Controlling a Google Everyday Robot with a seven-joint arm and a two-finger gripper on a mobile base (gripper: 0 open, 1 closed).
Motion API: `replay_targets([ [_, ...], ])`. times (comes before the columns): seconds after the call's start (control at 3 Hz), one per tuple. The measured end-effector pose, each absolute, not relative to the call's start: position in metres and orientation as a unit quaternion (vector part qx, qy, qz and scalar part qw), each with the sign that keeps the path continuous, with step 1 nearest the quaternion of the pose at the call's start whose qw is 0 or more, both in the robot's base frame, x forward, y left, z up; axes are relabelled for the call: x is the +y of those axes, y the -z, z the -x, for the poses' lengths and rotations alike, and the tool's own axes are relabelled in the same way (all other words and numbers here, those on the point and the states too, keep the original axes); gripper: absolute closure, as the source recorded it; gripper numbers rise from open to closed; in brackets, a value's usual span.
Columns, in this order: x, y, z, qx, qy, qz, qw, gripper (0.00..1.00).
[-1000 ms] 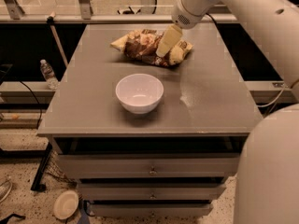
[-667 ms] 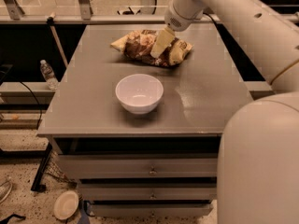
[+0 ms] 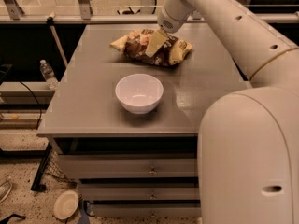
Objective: Place brown chip bag into white bowl
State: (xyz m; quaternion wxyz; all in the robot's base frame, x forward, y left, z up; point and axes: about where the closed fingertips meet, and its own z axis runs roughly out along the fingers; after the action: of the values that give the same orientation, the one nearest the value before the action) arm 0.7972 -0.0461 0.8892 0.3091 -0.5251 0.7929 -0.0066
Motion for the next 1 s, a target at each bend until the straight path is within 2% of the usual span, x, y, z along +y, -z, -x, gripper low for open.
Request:
replay_targets([
  [0.33, -0.040, -0.881, -0.802, 0.794, -0.003, 0.528, 0.303, 0.47],
  [1.0, -0.026, -0.895, -0.794, 0.775, -0.017, 0.549, 0.313, 0.95],
])
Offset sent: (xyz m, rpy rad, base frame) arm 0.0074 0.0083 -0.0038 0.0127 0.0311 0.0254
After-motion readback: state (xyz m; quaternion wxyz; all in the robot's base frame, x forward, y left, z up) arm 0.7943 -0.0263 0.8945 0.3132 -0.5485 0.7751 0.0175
